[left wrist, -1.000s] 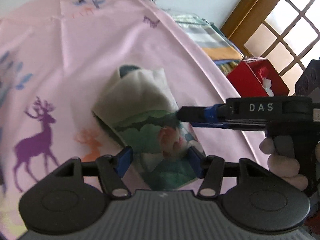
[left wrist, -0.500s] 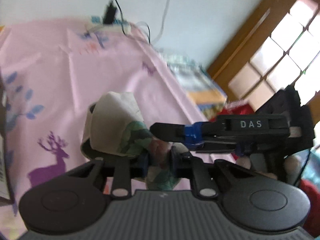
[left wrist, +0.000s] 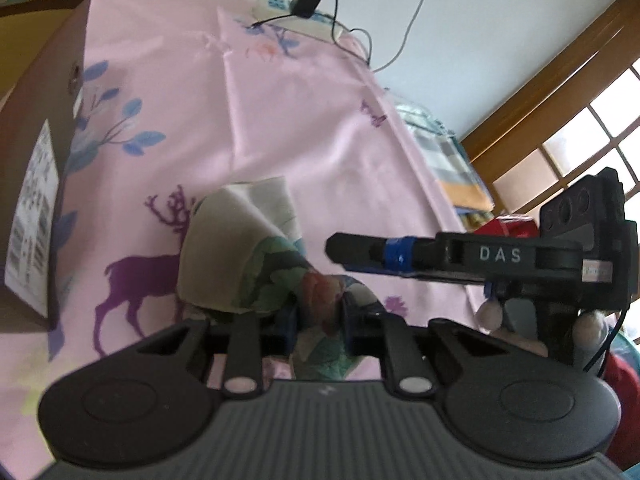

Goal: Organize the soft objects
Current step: 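Carry the printed cloth bag into the box and open both grippers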

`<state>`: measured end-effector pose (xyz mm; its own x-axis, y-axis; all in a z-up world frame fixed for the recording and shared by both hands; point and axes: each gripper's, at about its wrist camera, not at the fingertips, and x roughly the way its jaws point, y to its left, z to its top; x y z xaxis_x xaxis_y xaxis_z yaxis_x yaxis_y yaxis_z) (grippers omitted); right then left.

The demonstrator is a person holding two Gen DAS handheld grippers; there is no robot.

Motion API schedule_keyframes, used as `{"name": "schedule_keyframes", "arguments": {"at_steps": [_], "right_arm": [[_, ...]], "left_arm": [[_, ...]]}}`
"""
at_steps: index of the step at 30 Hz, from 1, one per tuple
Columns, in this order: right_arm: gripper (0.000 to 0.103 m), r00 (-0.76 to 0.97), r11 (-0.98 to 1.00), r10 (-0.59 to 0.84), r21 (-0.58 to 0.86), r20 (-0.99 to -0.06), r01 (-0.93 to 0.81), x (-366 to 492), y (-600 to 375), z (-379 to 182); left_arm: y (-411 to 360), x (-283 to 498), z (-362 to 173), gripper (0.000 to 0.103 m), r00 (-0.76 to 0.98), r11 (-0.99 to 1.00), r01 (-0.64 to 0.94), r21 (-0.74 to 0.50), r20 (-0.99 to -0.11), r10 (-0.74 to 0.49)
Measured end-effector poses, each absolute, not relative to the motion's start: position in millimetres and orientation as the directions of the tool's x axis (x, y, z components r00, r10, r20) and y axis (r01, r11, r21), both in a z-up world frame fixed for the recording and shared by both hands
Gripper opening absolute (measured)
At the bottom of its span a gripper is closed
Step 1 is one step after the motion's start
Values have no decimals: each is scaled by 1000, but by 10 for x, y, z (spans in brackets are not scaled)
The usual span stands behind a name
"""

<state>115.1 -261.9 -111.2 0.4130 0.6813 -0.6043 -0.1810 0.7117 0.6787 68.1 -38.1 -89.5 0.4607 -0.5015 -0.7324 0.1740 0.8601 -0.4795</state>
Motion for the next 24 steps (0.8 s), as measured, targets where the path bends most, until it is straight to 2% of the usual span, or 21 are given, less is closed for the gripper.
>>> {"name": "schedule_keyframes", "arguments": {"at_steps": [3,6,16,24], "right_arm": [[16,401,718,673,678,-621,-156,1176,-2671,-1204],[16,392,725,666,675,-635,-138,1183,-2668,-1289],[17,349,653,719,756,-600,-46,1242,-2590,-1431],[17,287,575,786,818,-548,-13,1166,-2512,-1398]], "left_arm": [[-301,687,-973,19,451,871,150,-467,-751,-481],[-240,664,-1002,55,464,878,139,-458,-753,-466],[-151,842,-1136,55,445,852,116,-511,-740,-505],[-292,671,-985,55,465,847,193,-496,-714,-524]]}}
